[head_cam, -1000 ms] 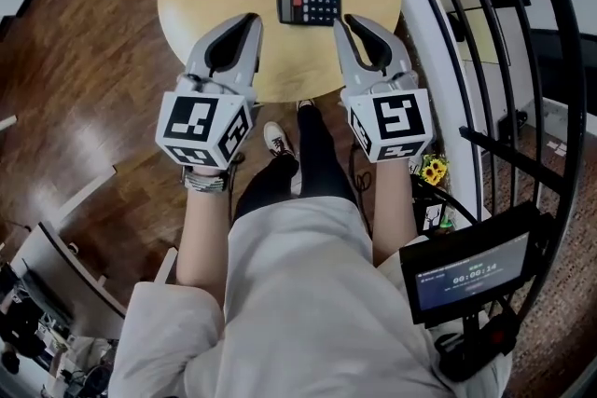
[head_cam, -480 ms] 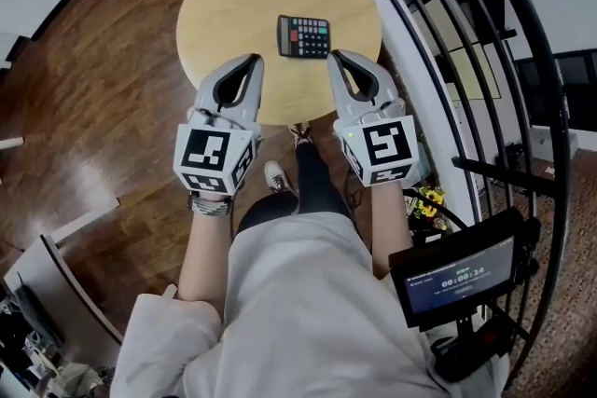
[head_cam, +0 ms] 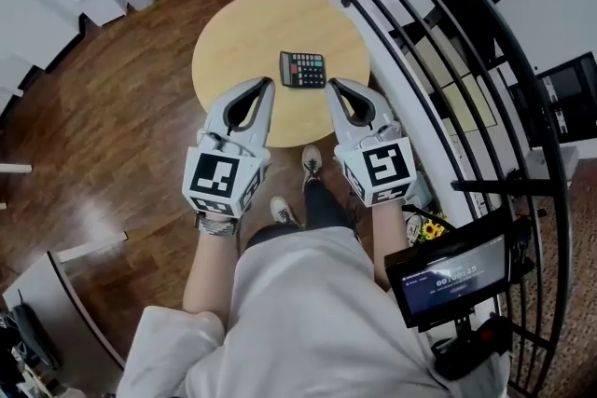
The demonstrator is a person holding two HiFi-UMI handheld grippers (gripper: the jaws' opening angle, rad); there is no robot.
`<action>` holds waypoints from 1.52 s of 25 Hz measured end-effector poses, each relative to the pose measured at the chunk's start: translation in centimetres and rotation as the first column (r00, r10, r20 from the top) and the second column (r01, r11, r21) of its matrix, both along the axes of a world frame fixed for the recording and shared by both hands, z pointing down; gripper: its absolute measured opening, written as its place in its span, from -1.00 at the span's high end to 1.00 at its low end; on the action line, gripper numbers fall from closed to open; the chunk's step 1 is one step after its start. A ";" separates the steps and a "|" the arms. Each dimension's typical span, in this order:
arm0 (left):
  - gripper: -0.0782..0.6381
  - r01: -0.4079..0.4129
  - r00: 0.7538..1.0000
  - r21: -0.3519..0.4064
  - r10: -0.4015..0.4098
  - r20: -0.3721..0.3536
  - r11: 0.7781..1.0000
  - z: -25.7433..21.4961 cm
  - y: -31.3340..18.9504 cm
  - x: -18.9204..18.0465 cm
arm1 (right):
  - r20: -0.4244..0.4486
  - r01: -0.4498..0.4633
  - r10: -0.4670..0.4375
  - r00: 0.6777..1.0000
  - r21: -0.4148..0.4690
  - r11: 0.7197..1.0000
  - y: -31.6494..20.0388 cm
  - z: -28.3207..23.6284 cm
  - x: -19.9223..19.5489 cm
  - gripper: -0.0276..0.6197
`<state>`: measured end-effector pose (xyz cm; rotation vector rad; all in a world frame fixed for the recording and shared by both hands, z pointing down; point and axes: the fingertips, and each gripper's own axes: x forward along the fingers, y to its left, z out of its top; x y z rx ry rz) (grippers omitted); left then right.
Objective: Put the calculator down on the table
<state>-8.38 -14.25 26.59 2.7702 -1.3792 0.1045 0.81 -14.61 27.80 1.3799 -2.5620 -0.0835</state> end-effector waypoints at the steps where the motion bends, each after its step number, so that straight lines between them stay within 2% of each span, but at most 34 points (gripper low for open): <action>1: 0.76 -0.006 1.000 0.012 0.006 -0.001 1.000 -0.5 0.2 0.1 | 0.003 0.000 0.000 1.000 0.011 1.000 0.2 -0.5 -0.1 0.91; 8: 0.76 0.013 1.000 0.072 -0.012 -0.016 0.997 -3.6 1.6 -0.4 | 0.021 0.022 -0.024 0.999 0.095 0.995 1.4 -5.0 0.5 0.91; 11: 0.76 0.029 1.000 0.083 -0.029 0.001 0.996 -4.1 1.9 -0.2 | 0.034 0.029 -0.033 0.999 0.111 0.993 1.3 -6.0 1.4 0.91; 19: 0.76 0.095 0.995 0.062 -0.094 -0.021 0.994 -3.1 3.2 0.1 | 0.058 0.058 -0.066 0.996 0.138 0.989 1.3 -7.8 3.2 0.91; 27: 0.76 0.121 0.993 0.086 -0.121 -0.013 0.989 -3.7 2.3 0.3 | 0.070 0.049 -0.059 0.996 0.139 0.989 0.4 -7.9 4.2 0.91; 38: 0.76 0.100 0.995 0.049 -0.101 0.021 0.994 -3.6 2.4 -0.1 | 0.087 0.016 -0.025 0.996 0.105 0.994 -0.2 -8.2 4.0 0.91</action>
